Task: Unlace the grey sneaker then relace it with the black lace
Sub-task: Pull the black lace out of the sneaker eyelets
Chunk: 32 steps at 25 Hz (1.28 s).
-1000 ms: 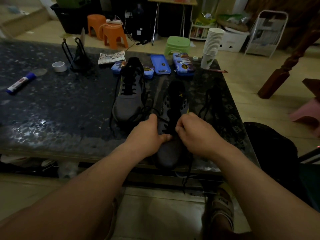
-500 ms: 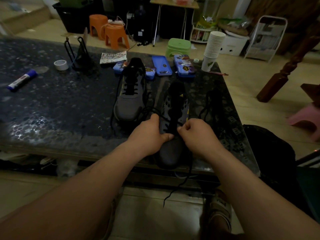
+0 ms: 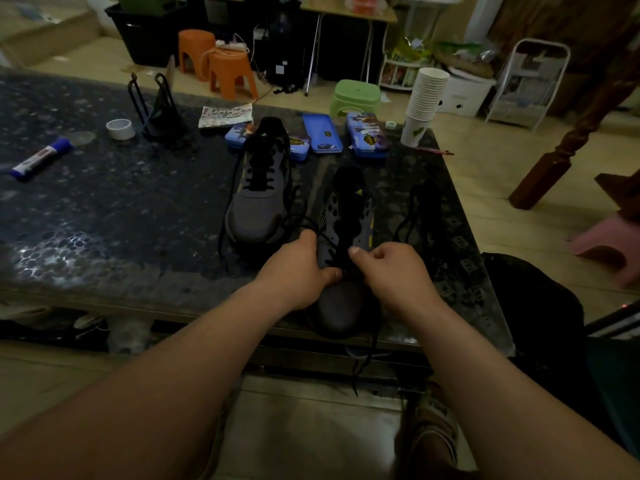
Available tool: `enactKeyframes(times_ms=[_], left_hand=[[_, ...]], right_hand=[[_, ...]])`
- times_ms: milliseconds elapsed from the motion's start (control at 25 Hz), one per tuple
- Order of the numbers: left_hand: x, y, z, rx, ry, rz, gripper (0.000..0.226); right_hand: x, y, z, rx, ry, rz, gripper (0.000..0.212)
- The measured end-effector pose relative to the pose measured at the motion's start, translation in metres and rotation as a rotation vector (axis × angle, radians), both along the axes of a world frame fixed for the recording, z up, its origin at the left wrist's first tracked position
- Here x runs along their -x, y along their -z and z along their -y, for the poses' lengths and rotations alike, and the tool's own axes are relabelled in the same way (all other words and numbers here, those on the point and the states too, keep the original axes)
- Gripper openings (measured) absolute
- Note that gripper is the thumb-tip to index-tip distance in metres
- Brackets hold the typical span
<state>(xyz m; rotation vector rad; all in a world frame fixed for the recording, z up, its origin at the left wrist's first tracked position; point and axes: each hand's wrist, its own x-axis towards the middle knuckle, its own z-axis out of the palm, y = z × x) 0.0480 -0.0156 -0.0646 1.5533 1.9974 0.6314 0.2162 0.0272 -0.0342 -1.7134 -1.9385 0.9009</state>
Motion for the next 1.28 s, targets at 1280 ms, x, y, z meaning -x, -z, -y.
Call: enactKeyframes(times_ms=[1280], left_hand=[[0.001,0.005,-0.004,0.003,-0.001,0.009,0.051]], right_hand=[[0.0,-0.001,-0.01,-0.071,-0.107,0.108,0.031]])
